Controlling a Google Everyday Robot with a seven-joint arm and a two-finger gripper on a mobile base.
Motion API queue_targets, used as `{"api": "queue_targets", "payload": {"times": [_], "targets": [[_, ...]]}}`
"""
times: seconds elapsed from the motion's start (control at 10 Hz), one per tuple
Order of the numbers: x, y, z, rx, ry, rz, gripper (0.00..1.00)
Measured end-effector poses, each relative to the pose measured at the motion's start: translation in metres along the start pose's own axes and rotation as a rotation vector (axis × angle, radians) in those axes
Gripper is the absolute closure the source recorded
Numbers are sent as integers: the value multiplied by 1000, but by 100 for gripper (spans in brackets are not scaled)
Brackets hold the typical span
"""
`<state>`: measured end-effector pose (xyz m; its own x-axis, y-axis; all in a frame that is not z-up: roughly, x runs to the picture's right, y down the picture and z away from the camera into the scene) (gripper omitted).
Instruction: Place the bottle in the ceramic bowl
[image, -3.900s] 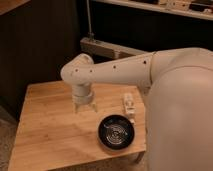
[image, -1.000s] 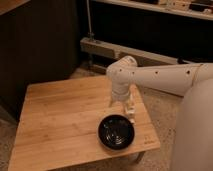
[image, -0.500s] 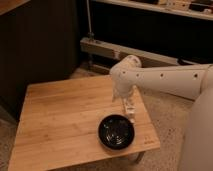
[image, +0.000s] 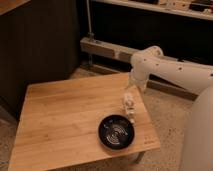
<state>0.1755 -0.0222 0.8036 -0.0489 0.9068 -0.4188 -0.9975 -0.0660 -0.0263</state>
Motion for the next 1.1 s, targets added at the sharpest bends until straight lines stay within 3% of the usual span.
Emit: {"api": "queue_targets", "payload": {"times": [0.1, 0.3, 0.7, 0.8, 1.1], "targets": [[-15, -12, 1, -15, 4, -39, 35], [-28, -11, 7, -33, 27, -84, 35], [-12, -8, 35, -79, 118, -86, 35], [-3, -10, 50, -93, 150, -70, 35], [8, -4, 79, -115, 190, -48, 35]]}}
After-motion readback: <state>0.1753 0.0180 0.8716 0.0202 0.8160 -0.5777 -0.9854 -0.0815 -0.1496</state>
